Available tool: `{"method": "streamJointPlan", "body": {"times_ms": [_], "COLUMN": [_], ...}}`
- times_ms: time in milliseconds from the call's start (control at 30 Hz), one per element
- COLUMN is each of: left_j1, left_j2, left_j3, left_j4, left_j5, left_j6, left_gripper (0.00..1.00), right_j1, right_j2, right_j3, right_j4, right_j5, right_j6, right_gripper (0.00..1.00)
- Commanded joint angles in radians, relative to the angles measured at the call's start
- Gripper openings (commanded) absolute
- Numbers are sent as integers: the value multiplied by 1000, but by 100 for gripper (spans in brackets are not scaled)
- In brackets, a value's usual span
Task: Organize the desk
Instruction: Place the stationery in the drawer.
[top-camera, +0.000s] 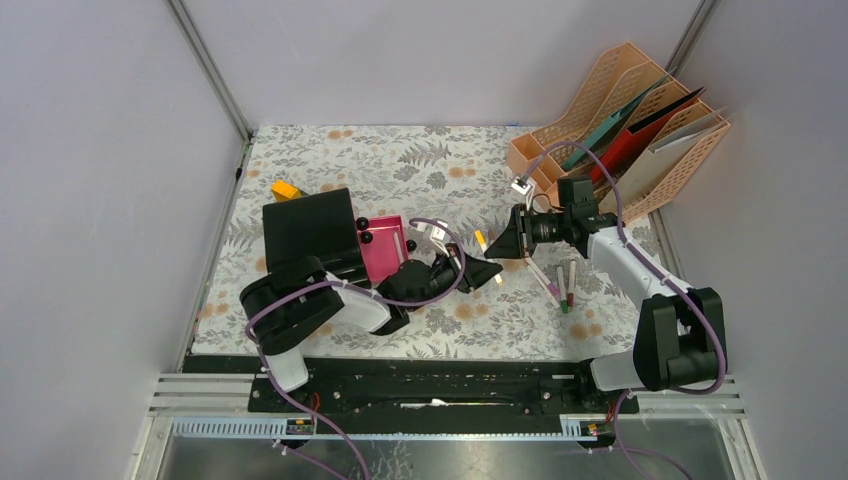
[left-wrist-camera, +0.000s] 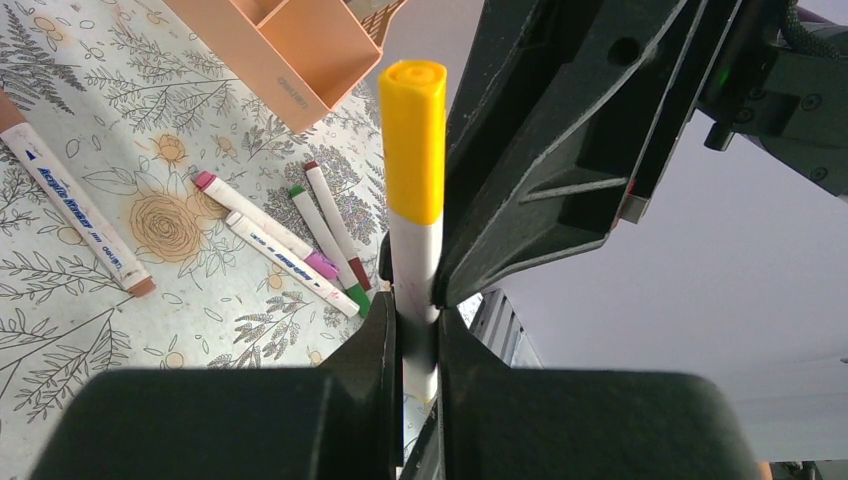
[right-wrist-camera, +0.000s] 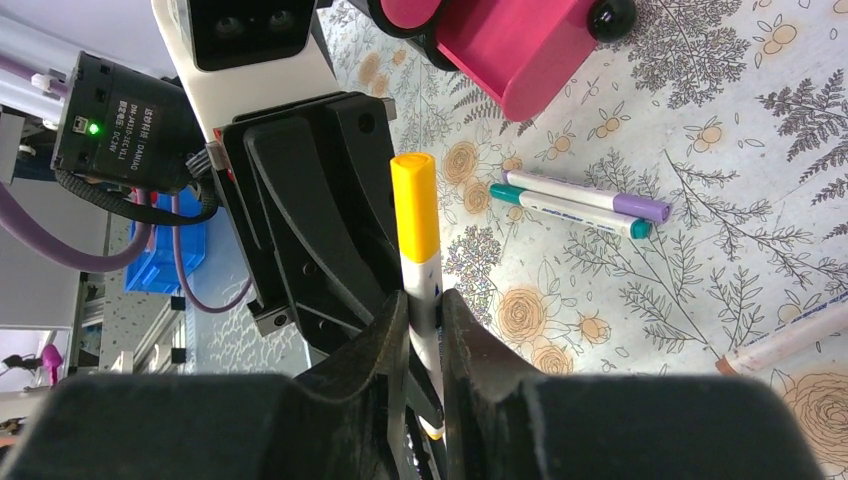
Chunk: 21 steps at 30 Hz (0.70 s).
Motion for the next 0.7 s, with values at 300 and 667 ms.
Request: {"method": "streamJointPlan", "body": {"times_ms": [300,667], "left_j1": [-1,-1], "left_j2": [-195,-373], "left_j3": [-43,86], "left_j4": [-265,-932], "left_j5": [-108,-358], "left_j6": [179,388], "left_gripper": [0,0], "right_j1": [-1,-1], "right_j2": [-62,-81], "right_j3": [57,102], "right_j4": [-199,-358], "right_j5": [-9,76], "right_j6": [-276,-472], "right_gripper": [61,76]}}
